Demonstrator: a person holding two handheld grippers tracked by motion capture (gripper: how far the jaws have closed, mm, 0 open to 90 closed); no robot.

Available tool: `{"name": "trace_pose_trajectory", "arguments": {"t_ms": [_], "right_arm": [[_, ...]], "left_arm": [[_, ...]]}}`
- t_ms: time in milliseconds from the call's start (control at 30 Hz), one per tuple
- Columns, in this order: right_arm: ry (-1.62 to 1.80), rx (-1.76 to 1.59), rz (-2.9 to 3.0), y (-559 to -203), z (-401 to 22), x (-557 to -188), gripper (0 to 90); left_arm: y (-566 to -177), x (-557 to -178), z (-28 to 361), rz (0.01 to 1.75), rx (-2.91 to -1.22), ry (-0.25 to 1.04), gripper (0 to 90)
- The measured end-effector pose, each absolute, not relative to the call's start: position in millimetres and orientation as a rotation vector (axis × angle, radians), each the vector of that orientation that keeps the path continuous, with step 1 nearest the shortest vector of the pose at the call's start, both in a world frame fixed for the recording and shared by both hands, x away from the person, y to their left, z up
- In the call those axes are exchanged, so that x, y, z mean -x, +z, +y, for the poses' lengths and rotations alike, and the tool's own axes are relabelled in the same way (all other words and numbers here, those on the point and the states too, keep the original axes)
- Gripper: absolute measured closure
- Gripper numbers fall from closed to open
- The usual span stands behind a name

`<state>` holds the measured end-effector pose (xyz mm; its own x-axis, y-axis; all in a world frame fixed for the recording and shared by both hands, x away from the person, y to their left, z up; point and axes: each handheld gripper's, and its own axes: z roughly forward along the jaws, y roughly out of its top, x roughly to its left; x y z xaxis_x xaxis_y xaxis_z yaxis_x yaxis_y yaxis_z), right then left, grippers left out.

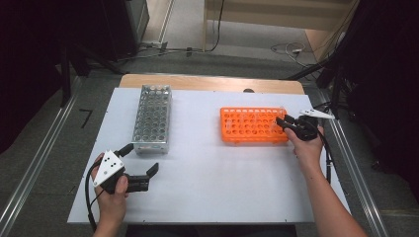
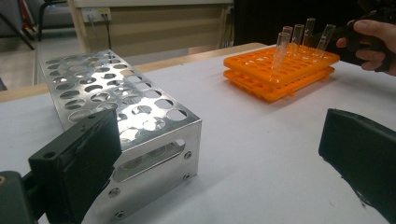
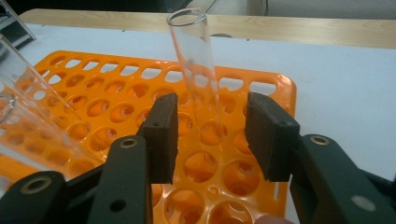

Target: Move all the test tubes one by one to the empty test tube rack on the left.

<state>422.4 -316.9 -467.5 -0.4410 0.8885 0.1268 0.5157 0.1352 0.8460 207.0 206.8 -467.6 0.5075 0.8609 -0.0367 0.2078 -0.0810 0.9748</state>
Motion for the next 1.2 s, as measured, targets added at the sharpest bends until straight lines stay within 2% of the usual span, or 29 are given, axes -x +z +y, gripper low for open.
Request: {"name": "trace_pose_trajectory", "arguments": {"t_ms": [333, 433, 567, 1200], "right_arm": [[1.176, -1.303, 1.994, -474.4, -301.5, -429.7, 62.6], [1.184, -1.320, 1.965, -475.9, -299.5, -430.4, 69.4], [1.146, -1.329, 1.945, -475.4, -298.5, -430.3, 73.2], [1.302, -1.291, 1.877, -438.5, -316.7, -405.5, 73.6]], "left_arm": [[-468.2, -207.5, 205.3, 0.936, -1.596, 0.694, 0.0], [-468.1, -207.5, 205.4, 0.936, -1.595, 0.691, 0.0], [-468.0, -207.3, 205.2, 0.935, -1.595, 0.690, 0.0], [-468.0, -208.2, 199.3, 0.922, -1.607, 0.679, 0.0]]}}
